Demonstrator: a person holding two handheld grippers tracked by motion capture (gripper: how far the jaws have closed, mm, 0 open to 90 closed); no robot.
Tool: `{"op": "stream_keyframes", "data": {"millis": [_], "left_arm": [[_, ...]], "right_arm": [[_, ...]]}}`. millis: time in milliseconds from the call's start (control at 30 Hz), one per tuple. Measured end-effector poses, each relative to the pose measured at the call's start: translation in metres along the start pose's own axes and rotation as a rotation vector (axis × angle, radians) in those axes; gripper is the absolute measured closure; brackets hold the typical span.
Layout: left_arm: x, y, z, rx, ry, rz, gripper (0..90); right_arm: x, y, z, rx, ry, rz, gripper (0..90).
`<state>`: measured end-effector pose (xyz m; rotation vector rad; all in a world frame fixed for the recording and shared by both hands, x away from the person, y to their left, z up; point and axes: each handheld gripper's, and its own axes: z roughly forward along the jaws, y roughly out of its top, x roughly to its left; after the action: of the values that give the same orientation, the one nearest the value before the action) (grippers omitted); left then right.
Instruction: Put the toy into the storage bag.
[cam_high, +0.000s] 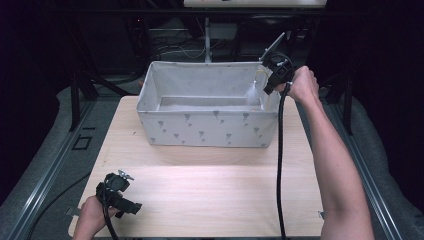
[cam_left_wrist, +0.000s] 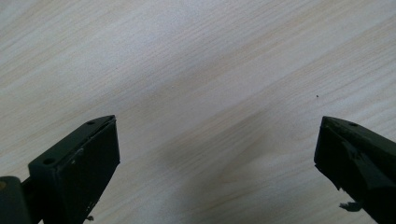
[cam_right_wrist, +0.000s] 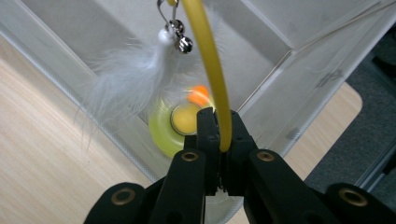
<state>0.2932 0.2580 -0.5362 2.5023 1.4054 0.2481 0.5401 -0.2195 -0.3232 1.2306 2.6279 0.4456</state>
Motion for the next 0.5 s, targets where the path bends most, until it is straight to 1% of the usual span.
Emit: {"op": "stream_keyframes", "data": {"millis": [233,267,333,400,500], "left_arm": [[0.0,0.0,0.0,0.002,0.0,0.0,0.2],[0.0,0.0,0.0,0.001,0.0,0.0,0.2],[0.0,0.0,0.0,0.002,-0.001,0.002,0.2],[0.0,0.0,0.0,0.003,-0.001,0.002,0.3],[0.0,0.0,0.0,0.003,0.0,0.002,0.2]], "right_arm": [[-0.001,-0.005,0.009,0.026,0.003,0.001,88.3],[-0.001,-0.006,0.011,0.021,0.007,0.007,88.3],[-0.002,-0.007,0.013,0.039,0.003,0.001,88.3],[-0.002,-0.009,0.016,0.037,0.016,0.009,88.4],[-0.004,-0.011,0.019,0.054,0.016,0.008,88.3]]}}
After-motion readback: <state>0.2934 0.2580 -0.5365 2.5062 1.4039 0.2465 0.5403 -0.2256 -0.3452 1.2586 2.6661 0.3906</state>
